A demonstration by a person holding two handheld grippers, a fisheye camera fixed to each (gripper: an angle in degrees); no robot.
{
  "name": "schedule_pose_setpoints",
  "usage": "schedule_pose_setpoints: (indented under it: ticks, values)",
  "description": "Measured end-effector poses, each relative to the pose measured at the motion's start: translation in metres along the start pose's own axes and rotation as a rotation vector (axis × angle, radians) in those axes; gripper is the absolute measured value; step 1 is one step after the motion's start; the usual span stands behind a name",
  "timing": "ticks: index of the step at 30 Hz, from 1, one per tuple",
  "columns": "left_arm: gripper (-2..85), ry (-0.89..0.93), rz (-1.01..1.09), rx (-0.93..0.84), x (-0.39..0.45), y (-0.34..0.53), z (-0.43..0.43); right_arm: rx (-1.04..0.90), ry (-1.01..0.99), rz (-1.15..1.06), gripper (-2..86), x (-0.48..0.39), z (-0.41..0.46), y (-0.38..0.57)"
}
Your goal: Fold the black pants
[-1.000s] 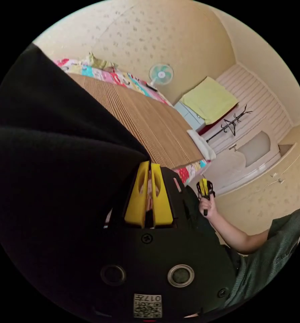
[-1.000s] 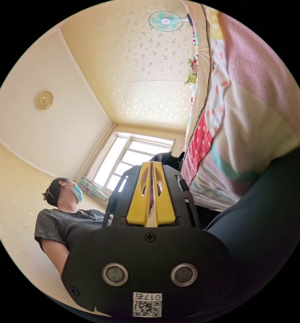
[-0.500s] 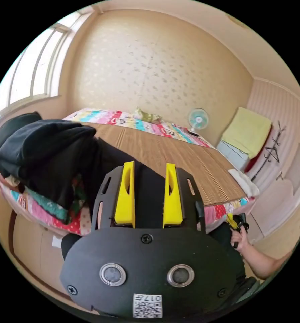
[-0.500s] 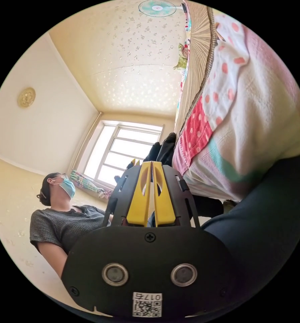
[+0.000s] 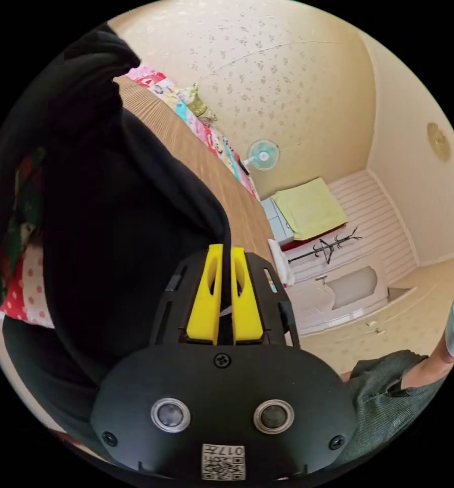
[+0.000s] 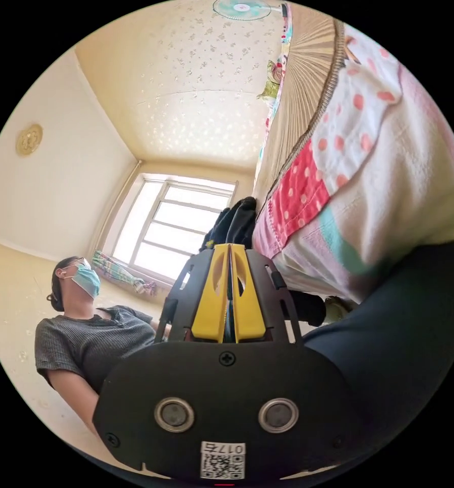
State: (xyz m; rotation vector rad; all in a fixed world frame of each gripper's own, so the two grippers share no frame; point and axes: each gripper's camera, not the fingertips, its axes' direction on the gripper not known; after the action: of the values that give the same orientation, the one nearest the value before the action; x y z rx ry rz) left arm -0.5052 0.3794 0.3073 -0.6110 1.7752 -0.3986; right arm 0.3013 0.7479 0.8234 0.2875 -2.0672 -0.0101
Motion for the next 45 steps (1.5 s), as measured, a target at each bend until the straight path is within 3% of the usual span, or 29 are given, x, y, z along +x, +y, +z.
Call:
schedule_pose_setpoints:
  ticks: [6,10,16,18,20,22,27,30,34,37,41,45]
  values:
    - [0.6,0.229,0.210,-0.050,0.077,-0.029,0.017,-0.293,0.352,-0.125,11.0,-0.054,0.096,0.003]
    - [0.5,0.346,0.432,-0.090,0.155,-0.043,0.042,-0.398,0.338,-0.166,18.3,-0.083,0.181,0.023]
    - [1.4,0.539,0.464,-0.144,0.214,-0.040,0.078,-0.146,0.227,-0.176,18.8,-0.122,0.191,0.011]
    - [2.4,0.534,0.539,-0.213,0.231,-0.036,0.091,-0.094,0.173,-0.179,18.7,-0.130,0.182,0.003]
    - [4.3,0.466,0.618,-0.483,0.248,-0.031,0.127,-0.103,0.253,-0.192,18.4,-0.138,0.181,-0.004]
    - [5.6,0.412,0.614,-0.569,0.246,-0.024,0.141,-0.168,0.345,-0.169,17.9,-0.135,0.186,-0.007]
    - [5.3,0.229,0.759,-0.443,0.214,-0.004,0.094,-0.135,0.255,-0.101,16.6,-0.116,0.164,0.011]
    - [7.6,0.107,0.605,-0.314,0.157,-0.011,0.043,-0.156,0.270,-0.098,16.7,-0.115,0.153,0.025]
    - [9.8,-0.171,0.152,-0.018,0.034,-0.019,-0.044,-0.133,0.273,-0.108,17.3,-0.126,0.130,0.036]
    - [14.3,-0.294,-0.094,-0.027,-0.038,-0.018,-0.067,-0.102,0.231,-0.116,17.8,-0.136,0.113,0.044]
    - [13.1,-0.125,-0.244,-0.067,-0.091,-0.014,-0.056,-0.068,0.179,-0.071,19.4,-0.144,0.093,0.053]
    - [10.5,-0.022,-0.232,-0.089,-0.102,-0.021,-0.030,-0.025,0.232,-0.074,18.8,-0.159,0.080,0.061]
